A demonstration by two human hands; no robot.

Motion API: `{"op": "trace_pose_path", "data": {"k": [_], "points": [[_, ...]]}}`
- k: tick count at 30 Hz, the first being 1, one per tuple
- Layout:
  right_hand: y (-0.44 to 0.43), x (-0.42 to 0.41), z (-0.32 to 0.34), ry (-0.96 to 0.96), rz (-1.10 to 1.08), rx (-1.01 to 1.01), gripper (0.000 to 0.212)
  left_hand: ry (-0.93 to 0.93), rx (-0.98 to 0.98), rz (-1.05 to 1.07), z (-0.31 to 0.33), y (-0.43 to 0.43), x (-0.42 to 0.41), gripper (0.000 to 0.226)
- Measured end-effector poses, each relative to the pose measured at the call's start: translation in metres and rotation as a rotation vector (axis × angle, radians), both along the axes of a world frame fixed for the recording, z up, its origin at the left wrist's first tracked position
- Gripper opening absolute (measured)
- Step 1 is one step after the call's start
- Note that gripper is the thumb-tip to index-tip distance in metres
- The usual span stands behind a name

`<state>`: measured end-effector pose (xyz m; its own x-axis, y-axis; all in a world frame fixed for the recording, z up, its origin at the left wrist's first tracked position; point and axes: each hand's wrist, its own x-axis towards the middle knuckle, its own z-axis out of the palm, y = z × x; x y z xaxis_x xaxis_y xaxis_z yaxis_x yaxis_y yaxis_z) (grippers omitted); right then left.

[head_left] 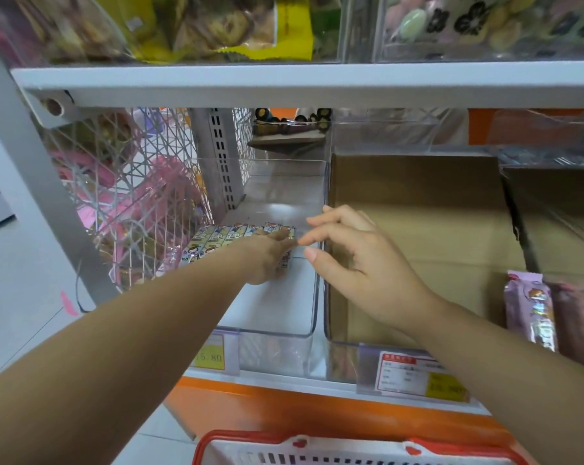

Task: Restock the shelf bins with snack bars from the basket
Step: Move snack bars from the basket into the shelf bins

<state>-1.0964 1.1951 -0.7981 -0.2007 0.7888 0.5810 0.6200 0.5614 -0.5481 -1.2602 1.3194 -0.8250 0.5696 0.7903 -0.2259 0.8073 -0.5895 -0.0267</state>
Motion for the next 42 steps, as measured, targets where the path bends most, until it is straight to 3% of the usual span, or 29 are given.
{"op": "trace_pose_path", "data": {"k": [3, 9, 14, 17, 20, 27, 31, 35, 42], "points": [[-0.003, 0.0, 0.004, -0.028, -0.003, -0.038, 0.032, -0.032, -0.015, -0.003, 0.011, -0.007, -0.001, 0.053], [-0.029, -0.003, 0.021, -0.148, -0.006, -0.137, 0.031, -0.24, 0.049, 0.116, 0.05, -0.079, -0.009, 0.031], [-0.097, -0.007, 0.006, -0.21, 0.058, 0.149, 0.023, -0.772, 0.354, 0.138, 0.044, -0.175, -0.028, 0.023], [-0.138, 0.0, -0.015, -0.274, 0.131, 0.177, 0.018, -0.922, 0.425, 0.067, 0.021, -0.222, -0.034, 0.025], [-0.165, 0.019, -0.049, -0.414, 0.127, -0.002, 0.02, -0.866, 0.322, 0.074, -0.023, -0.25, -0.032, 0.027], [-0.202, 0.078, -0.162, -0.563, -0.03, -0.822, 0.024, -0.57, -0.108, 0.194, -0.153, -0.288, -0.009, 0.031], [-0.211, 0.092, -0.192, -0.628, -0.075, -1.091, 0.031, -0.482, -0.176, 0.143, -0.199, -0.3, 0.006, 0.04], [-0.211, 0.09, -0.207, -0.649, -0.078, -1.211, 0.049, -0.252, -0.243, 0.193, -0.227, -0.306, 0.019, 0.044], [-0.201, 0.09, -0.23, -0.814, -0.172, -1.094, 0.056, -0.329, -0.181, 0.268, -0.241, -0.313, 0.024, 0.043]]}}
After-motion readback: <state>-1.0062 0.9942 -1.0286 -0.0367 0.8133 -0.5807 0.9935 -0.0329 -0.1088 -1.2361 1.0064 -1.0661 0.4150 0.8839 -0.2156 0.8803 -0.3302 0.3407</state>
